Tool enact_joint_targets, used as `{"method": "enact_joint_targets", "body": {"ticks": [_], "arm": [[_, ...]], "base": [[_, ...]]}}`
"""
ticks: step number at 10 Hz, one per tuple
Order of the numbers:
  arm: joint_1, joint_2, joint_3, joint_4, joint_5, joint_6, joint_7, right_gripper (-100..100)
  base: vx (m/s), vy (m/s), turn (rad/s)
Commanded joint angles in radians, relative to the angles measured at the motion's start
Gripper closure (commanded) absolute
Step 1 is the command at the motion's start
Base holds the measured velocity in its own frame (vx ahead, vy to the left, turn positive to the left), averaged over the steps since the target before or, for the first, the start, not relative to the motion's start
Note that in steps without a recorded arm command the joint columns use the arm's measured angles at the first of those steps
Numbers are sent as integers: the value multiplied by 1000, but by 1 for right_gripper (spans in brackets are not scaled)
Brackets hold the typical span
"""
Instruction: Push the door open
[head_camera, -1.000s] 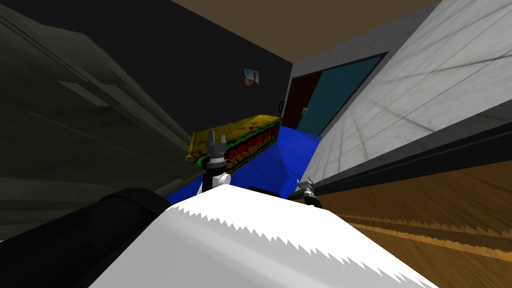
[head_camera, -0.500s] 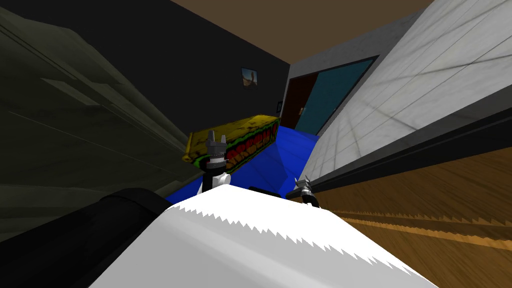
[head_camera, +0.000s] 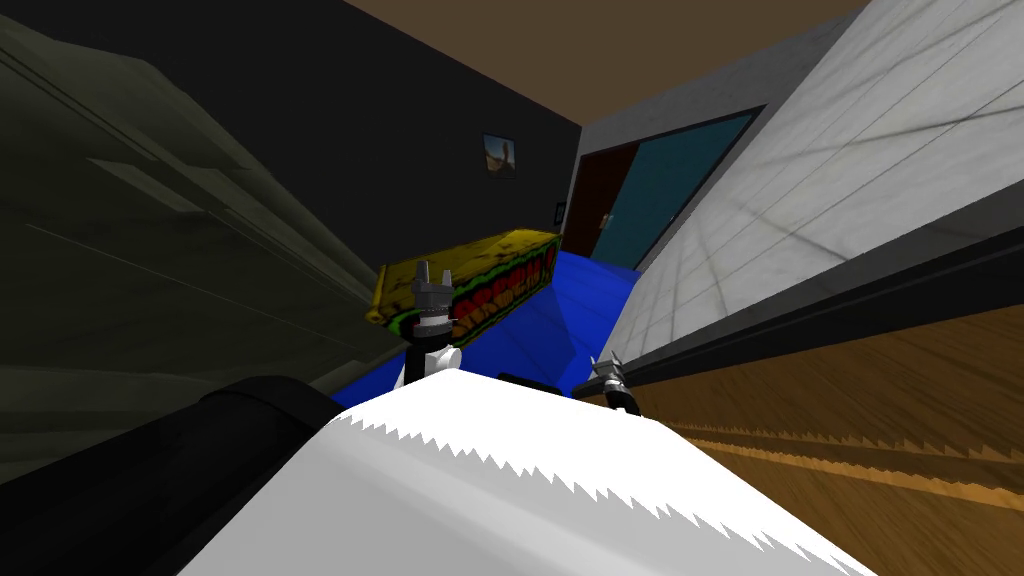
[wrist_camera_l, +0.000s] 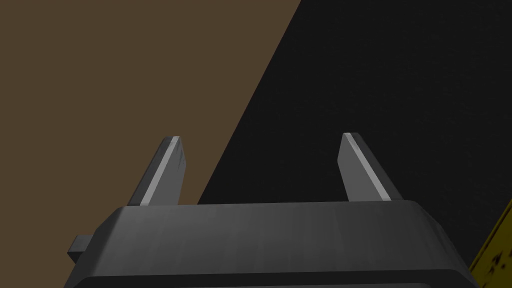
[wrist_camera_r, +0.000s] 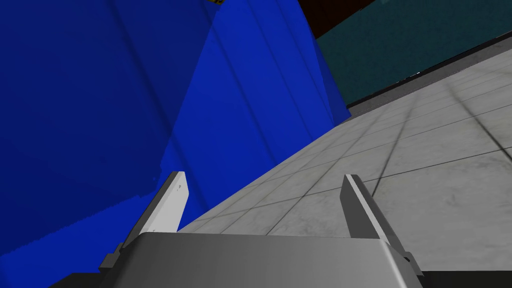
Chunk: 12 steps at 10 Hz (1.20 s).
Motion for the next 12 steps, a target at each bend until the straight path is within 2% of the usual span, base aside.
{"method": "enact_joint_targets", "body": {"ticks": [1,2,3,5,6,10,12], "arm": [[-10,-28,-31,50,-9,-23,5,-100],[-10,-28,-31,18,-9,-23,5,-100],[-13,8,12,29,-19,24,2,-100],[-12,8,15,31,-22,29,1,-100],[-7,8,25,38,-34,48,-2,-100],[-7,8,25,27,-34,48,-2,-100],[-5,8,29,42,-40,57,-4,-100]], "base": [[-2,-1,-24],[-4,-8,-30],[14,-53,-66],[8,-53,-4],[7,-81,-60],[-6,-14,-5],[7,4,-24]]}}
